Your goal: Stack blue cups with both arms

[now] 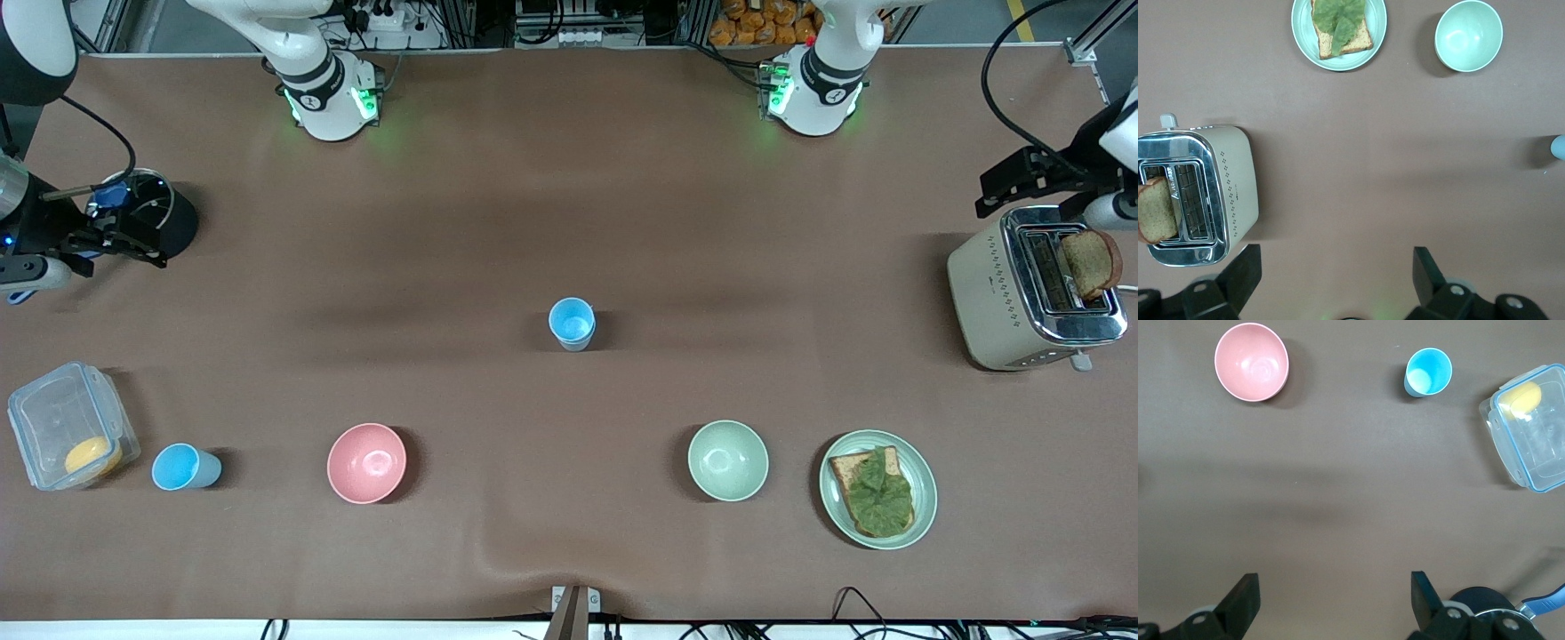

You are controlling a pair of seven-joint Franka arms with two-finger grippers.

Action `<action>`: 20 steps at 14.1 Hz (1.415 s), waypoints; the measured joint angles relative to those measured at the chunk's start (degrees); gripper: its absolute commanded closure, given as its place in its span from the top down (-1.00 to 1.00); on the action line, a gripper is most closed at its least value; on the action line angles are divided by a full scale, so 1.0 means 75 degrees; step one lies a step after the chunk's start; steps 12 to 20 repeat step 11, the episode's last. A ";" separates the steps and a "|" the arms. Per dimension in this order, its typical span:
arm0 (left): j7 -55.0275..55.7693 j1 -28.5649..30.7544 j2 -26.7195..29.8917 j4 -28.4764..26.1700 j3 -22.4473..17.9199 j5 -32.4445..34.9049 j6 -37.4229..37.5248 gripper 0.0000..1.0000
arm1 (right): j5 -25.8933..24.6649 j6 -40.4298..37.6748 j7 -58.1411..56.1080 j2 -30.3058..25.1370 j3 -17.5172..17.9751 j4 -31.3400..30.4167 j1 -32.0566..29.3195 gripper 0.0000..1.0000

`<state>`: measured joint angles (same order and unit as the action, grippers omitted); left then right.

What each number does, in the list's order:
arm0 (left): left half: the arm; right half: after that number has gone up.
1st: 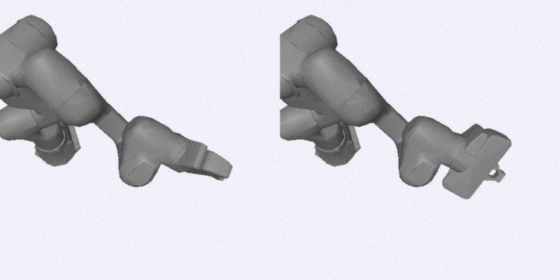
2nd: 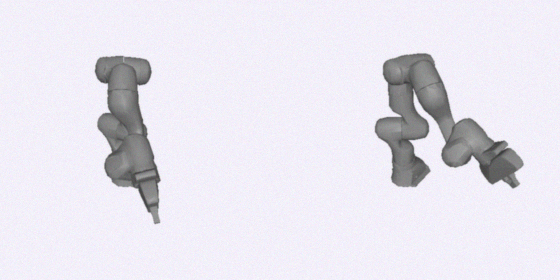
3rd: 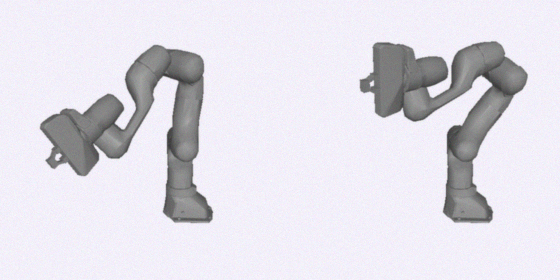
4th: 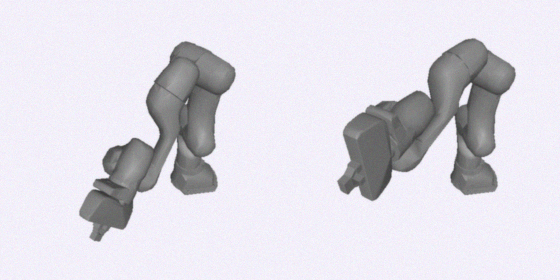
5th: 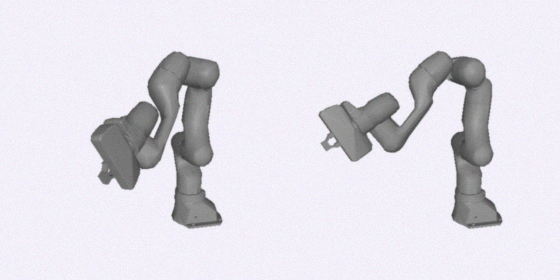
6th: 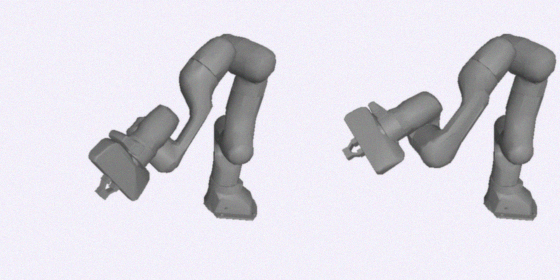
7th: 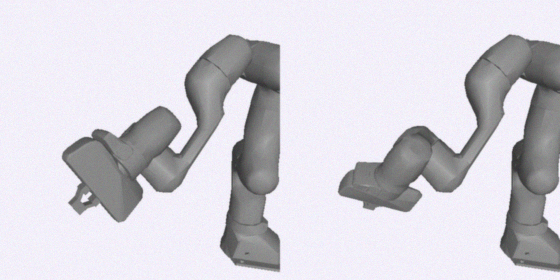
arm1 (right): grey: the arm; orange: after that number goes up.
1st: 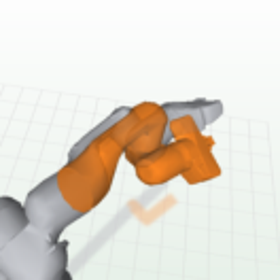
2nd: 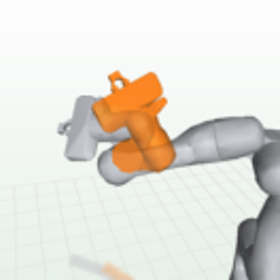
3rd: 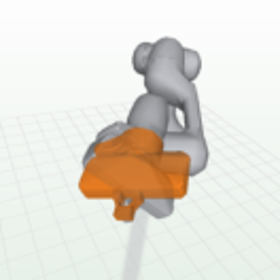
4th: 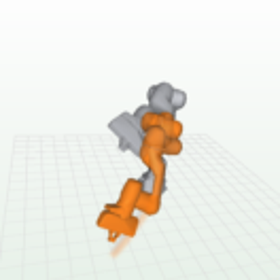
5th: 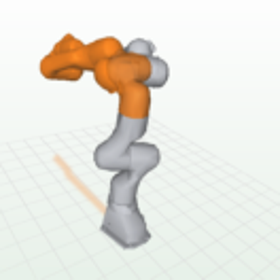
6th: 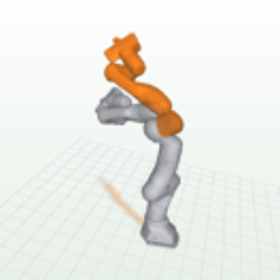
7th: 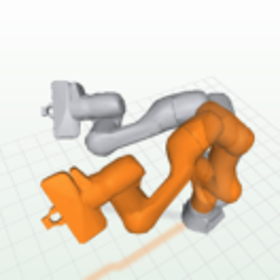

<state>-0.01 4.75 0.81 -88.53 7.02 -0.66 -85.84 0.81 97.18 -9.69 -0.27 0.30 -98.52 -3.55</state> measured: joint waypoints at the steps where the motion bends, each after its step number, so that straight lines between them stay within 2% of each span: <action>1: 0.0014 -0.0002 -0.0040 0.0003 0.0011 0.0044 -0.0018 1.00 | 0.0000 0.0000 0.0000 0.0000 -0.0002 0.0000 -0.0003 1.00; 10: 0.0596 -0.0010 -0.0061 0.0057 0.0102 0.0080 -0.0033 1.00 | 0.0000 -0.0001 0.0000 0.0014 -0.0008 0.0000 -0.0040 1.00; 20: 0.0605 -0.0010 -0.0061 0.0057 0.0103 0.0080 -0.0033 1.00 | 0.0000 -0.0001 0.0000 0.0014 -0.0008 0.0000 -0.0040 1.00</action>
